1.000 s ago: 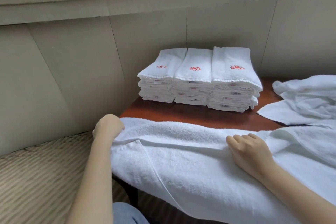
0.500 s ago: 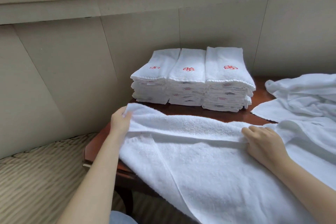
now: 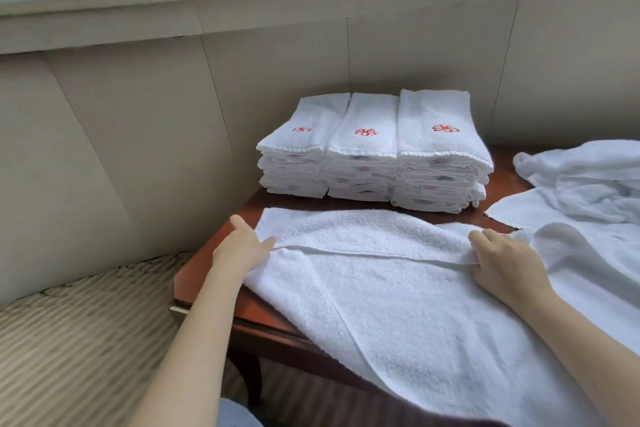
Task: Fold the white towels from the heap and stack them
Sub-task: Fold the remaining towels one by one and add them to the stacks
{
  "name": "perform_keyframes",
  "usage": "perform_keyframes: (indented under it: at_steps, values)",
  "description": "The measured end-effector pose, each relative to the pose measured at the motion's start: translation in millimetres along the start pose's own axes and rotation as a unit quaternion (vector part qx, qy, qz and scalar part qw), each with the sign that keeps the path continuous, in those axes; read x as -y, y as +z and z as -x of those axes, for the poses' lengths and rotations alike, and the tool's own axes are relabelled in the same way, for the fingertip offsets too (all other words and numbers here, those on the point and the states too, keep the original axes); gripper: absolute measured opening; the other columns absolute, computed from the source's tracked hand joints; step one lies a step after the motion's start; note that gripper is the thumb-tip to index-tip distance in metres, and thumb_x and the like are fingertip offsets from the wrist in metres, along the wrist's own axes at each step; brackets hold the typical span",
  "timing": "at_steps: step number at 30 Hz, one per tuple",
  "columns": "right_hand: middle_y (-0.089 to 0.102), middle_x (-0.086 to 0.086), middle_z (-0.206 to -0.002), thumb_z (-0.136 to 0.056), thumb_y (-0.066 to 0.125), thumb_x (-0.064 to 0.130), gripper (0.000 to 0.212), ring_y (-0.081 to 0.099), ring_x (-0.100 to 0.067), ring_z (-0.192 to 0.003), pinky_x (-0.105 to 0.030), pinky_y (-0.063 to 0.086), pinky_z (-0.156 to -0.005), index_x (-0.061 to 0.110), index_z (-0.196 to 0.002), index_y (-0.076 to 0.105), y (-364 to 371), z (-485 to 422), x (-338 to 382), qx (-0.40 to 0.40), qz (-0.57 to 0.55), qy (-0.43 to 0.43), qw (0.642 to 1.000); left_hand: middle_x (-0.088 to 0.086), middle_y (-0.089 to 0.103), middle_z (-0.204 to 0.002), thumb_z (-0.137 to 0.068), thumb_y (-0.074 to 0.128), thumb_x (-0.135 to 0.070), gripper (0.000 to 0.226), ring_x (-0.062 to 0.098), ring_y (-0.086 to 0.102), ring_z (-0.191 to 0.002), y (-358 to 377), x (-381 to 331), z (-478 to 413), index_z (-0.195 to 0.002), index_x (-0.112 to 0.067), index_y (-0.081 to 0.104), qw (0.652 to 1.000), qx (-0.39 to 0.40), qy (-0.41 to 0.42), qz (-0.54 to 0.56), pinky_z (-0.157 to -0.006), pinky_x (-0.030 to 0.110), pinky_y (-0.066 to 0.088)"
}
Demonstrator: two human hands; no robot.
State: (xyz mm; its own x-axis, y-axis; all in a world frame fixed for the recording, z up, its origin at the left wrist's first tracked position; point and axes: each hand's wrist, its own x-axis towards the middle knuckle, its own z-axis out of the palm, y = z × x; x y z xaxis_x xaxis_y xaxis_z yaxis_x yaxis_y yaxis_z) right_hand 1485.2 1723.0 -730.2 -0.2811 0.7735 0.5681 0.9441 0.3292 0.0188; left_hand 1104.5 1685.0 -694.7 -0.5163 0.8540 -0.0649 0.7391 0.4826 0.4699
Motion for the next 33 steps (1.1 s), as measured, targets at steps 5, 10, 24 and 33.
perform_keyframes:
  at_steps: [5,10,24,33]
  values:
    - [0.048,-0.014,-0.051,-0.041,0.070,-0.016,0.055,0.052,-0.033,-0.040,-0.025,0.022,-0.043,0.013,-0.064,0.029,-0.1,1.5,-0.6,-0.003,-0.008,-0.007,1.000,-0.003,0.053,-0.111,-0.091,0.054,-0.045,0.037,0.021,0.052,-0.109,-2.3,9.7,12.5,-0.112,-0.016,0.049,0.995,0.077,0.036,0.054,-0.099,0.039,0.040]
    - [0.054,-0.016,-0.062,-0.058,0.064,-0.010,0.037,0.057,-0.036,-0.056,-0.030,0.025,-0.047,0.010,-0.066,0.034,4.1,2.6,-3.5,0.023,0.003,0.025,0.999,-0.003,0.039,-0.069,-0.077,0.047,0.002,0.026,0.017,0.037,-0.066,-12.3,13.8,19.0,-0.060,-0.016,0.045,0.978,0.168,0.084,0.088,-0.059,0.026,0.029]
    - [0.053,-0.011,-0.065,-0.061,0.037,0.002,0.021,0.053,-0.031,-0.057,-0.038,0.046,-0.054,0.007,-0.064,0.058,4.1,3.9,24.5,-0.118,0.037,-0.104,0.987,0.023,0.060,-0.107,-0.089,0.045,-0.011,0.034,0.038,0.060,-0.097,-10.7,-0.1,-10.5,-0.118,0.005,0.049,0.998,-0.005,-0.037,0.044,-0.083,0.039,0.050]
    - [0.051,-0.009,-0.062,-0.069,0.038,0.005,0.022,0.050,-0.029,-0.055,-0.035,0.047,-0.056,0.005,-0.063,0.059,-3.5,7.7,25.0,-0.139,-0.019,-0.145,0.979,0.018,0.055,-0.122,-0.086,0.051,-0.011,0.046,0.037,0.054,-0.111,16.8,-19.8,-25.4,-0.129,0.001,0.038,0.983,-0.049,-0.094,0.149,-0.086,0.040,0.047]
